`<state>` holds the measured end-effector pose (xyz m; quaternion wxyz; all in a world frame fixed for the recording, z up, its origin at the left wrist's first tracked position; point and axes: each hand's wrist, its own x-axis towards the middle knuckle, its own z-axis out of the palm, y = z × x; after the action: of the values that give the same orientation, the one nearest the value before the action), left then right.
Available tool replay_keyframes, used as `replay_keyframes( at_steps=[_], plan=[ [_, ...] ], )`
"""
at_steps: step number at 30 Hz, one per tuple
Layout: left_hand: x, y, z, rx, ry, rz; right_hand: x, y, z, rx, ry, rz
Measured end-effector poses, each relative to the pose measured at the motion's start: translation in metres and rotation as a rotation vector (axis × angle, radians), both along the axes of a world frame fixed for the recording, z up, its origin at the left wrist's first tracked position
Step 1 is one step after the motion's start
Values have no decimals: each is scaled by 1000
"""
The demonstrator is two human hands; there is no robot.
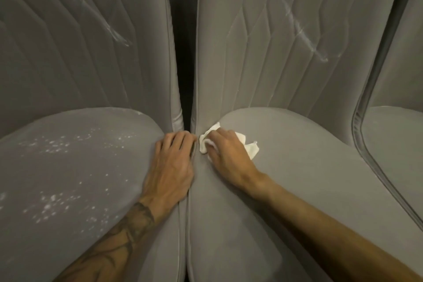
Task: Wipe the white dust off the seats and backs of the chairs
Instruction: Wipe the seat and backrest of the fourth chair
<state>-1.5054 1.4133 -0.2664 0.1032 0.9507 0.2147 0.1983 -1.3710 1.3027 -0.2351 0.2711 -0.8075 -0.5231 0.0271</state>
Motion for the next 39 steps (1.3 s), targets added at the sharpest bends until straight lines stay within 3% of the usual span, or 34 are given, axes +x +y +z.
replay_keyframes(
  at_steps=[5,10,14,17,23,26,29,31,35,37,39],
  plan=[
    [-2,3,1,-43,-55,-9,-20,-34,5,-128,70,389],
    [-4,-1,9,-123,-68,-18,-5,-6,8,12,34,27],
    [-3,0,8,-129,-64,-30,-48,-26,-12,-14,-42,293],
    [-2,1,5,-129,-87,-6,-35,-38,-5,-64,-30,452],
    [2,5,-5,-110,-114,26,20,-12,0,-81,-208,1],
    [2,6,-8,-83,-155,7,-38,-20,-14,5,-220,201],
    [2,8,-11,-99,-155,11,-58,-45,-12,-68,-91,458],
    [2,7,-11,-93,-151,24,-42,-45,0,-72,-106,464],
    [3,8,-11,-89,-142,31,-51,-39,2,-56,-197,273],
    [2,9,-12,-91,-124,28,-81,-61,-9,-51,-225,414],
    [1,9,-12,-100,-116,15,-98,-89,-12,-58,-134,540]
  ],
)
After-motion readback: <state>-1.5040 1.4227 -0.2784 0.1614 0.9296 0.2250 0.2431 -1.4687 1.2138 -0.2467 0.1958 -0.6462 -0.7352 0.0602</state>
